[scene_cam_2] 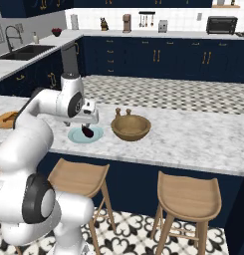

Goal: Pick the chicken drumstick and eggplant from their plates and place them in the bowl. Then put the bowl in the fridge.

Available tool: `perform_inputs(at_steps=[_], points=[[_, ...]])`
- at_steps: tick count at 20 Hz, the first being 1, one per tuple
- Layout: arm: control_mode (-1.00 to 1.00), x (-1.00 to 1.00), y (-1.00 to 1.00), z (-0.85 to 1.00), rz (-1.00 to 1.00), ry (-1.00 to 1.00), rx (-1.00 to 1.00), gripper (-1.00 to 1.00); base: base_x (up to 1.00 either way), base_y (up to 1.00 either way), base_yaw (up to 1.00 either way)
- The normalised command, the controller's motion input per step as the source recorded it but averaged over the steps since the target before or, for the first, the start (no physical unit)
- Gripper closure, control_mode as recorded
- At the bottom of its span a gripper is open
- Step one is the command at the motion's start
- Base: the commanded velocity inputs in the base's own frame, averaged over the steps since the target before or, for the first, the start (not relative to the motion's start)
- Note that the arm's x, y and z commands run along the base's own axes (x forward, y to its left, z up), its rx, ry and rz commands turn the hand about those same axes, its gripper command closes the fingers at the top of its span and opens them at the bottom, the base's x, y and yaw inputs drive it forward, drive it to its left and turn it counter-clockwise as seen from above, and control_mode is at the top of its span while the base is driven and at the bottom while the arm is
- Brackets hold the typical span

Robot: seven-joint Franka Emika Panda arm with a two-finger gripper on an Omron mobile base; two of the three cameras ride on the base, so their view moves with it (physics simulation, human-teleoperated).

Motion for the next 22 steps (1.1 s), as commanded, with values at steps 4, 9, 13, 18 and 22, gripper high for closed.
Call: perform_inputs(at_steps=[4,9,13,18,22], points=[[-1.00,0.32,0.06,-0.56,0.22,0.02,0.00,-1.00,0.00,0.00,0.00],[-1.00,0.60,0.23,-0.41,0.19,0.04,0.00,-1.00,0.00,0.00,0.00],[-1.00,0.69,0.43,-0.30,0.19,0.17,0.00,-1.00,0.00,0.00,0.00],[-1.00,0.87,0.35,-0.25,0.07,0.15,-0.03,-1.00,0.00,0.00,0.00],[-1.00,0.79,-0.02,-0.45,0.04,0.10,0.00,-1.00,0.00,0.00,0.00]])
